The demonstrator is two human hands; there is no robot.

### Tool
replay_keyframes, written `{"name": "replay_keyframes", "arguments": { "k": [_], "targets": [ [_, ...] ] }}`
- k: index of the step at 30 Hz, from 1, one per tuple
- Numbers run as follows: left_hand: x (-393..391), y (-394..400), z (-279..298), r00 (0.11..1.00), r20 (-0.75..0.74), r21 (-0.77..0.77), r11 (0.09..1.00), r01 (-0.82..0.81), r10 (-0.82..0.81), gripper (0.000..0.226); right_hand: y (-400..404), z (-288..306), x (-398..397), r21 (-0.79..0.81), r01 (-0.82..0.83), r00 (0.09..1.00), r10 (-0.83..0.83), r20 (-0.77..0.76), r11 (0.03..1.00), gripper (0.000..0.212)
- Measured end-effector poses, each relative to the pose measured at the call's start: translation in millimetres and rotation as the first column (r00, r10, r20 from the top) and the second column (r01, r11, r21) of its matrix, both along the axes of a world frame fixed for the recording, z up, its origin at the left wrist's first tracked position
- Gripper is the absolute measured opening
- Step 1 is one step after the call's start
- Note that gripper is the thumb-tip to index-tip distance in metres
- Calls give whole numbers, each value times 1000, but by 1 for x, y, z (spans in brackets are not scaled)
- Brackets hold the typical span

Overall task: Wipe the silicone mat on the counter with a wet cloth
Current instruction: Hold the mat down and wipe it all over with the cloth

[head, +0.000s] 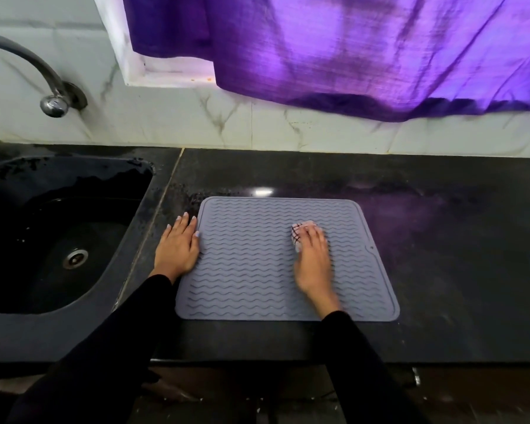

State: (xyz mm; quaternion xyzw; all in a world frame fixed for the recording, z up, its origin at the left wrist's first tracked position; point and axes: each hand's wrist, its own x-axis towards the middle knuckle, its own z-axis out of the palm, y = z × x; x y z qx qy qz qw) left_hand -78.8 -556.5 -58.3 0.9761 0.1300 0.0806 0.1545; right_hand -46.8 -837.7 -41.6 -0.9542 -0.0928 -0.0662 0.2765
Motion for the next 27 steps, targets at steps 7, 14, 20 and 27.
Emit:
{"name": "replay_keyframes", "arguments": {
  "k": [7, 14, 20, 27],
  "targets": [
    [0, 1, -1, 1000, 4, -3, 1000, 4, -4, 82, 3, 1, 5, -168, -35, 999, 40, 25, 985, 78],
    [-4, -2, 6, 998, -67, -10, 1000, 17, -18, 70, 0, 28, 34, 464, 80, 943, 84, -322, 882, 40],
    [-12, -4, 8, 995, -89, 6, 999, 47, -46, 64, 29, 50, 12, 733, 365, 920, -101, -379, 574, 41],
    [-10, -1, 3, 995, -81, -2, 999, 51, -51, 58, 86, 12, -69, -36, -194, 980, 195, 34, 980, 70]
  ]
}}
